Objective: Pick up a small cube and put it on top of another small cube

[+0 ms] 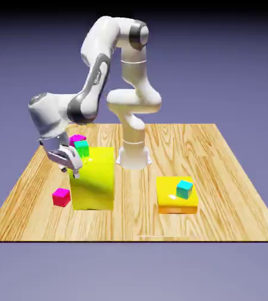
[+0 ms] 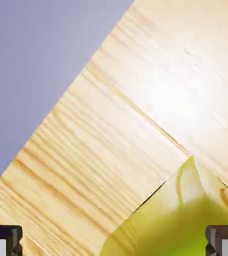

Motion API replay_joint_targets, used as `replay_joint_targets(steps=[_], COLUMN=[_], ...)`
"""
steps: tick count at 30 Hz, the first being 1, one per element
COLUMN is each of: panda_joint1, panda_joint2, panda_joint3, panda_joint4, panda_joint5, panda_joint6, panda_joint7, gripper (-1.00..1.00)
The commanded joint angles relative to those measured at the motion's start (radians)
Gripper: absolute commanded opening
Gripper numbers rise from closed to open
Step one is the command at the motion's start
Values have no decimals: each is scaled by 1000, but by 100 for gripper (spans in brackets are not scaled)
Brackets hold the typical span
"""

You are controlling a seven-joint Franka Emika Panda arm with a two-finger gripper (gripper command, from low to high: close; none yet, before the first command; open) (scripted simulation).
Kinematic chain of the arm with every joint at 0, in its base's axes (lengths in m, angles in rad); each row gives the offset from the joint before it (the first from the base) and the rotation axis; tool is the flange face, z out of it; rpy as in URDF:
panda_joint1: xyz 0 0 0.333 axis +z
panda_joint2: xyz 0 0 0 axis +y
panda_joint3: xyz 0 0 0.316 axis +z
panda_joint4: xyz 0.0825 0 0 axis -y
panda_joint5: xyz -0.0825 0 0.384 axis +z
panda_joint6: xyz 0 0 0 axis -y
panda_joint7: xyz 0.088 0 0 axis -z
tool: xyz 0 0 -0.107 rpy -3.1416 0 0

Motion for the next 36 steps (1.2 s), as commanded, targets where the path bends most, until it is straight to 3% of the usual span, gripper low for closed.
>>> replay_joint_targets(steps=[1, 19, 24, 25, 28, 36], panda_joint1=[-9, -241, -215, -215, -265, 24], panda_joint2=[35, 678, 735, 735, 696, 475], panda_joint3=[-19, -251, -217, -217, -275, -432], panda_joint4=[22, 301, 225, 225, 293, 279], panda_joint5=[25, 656, 757, 757, 679, 527], panda_joint6=[-42, -722, -639, -639, -726, -617], panda_joint7=[5, 60, 18, 18, 53, 303], gripper=[0, 0, 0, -100, -100, -100])
